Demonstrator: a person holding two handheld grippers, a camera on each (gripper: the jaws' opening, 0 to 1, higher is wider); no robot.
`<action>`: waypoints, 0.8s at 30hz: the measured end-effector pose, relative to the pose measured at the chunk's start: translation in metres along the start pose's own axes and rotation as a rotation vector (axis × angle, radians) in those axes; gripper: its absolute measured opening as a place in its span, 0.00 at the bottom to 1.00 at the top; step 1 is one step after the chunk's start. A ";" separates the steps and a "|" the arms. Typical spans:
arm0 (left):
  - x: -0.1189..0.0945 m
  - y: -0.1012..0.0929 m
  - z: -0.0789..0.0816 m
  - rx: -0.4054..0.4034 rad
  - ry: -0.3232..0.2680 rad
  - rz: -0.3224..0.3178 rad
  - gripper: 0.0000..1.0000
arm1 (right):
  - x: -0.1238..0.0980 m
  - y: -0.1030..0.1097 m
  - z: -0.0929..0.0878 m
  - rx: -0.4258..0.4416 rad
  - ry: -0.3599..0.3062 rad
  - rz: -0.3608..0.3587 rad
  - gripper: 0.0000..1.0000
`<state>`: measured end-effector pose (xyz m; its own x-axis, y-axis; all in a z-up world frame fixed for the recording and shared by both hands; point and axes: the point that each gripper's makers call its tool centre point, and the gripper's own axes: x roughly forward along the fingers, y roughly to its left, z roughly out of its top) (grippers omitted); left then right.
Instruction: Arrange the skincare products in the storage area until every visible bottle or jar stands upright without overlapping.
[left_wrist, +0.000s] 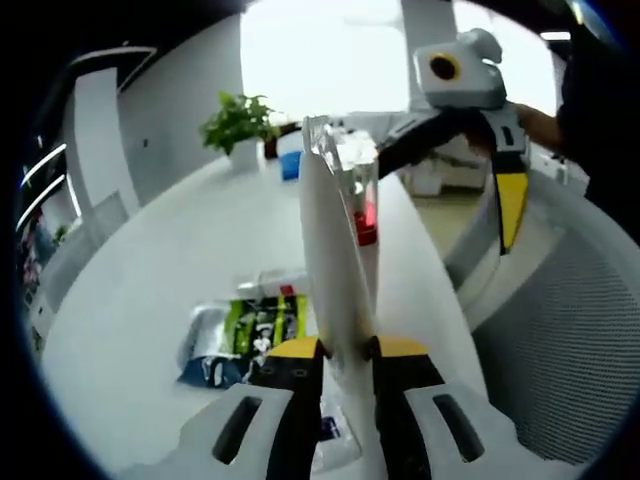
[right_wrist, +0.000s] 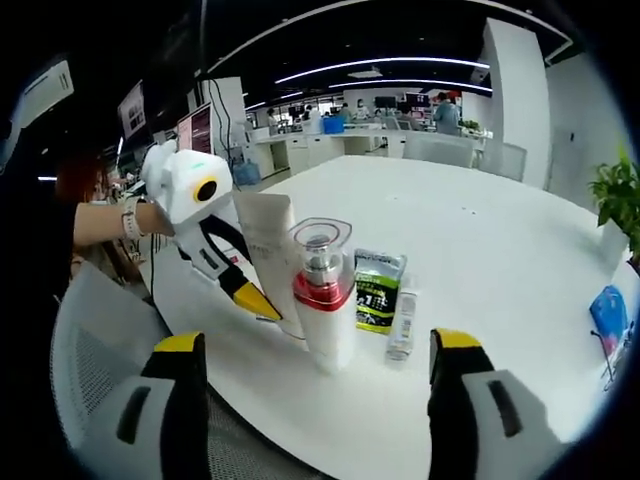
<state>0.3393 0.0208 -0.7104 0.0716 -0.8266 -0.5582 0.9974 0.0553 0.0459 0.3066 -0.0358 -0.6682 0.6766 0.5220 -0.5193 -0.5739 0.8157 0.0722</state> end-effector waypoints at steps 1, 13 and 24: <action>0.000 0.000 0.000 0.000 -0.001 -0.001 0.15 | 0.000 0.000 0.000 -0.001 0.001 0.000 0.92; 0.003 0.000 -0.001 -0.020 -0.012 -0.003 0.16 | 0.000 0.000 0.000 -0.007 0.007 0.005 0.92; -0.001 0.001 -0.005 -0.068 0.001 0.029 0.17 | 0.000 0.003 -0.001 -0.013 0.012 0.013 0.94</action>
<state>0.3401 0.0247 -0.7135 0.1004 -0.8237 -0.5581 0.9931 0.1171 0.0058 0.3045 -0.0333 -0.6688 0.6635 0.5300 -0.5281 -0.5891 0.8052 0.0679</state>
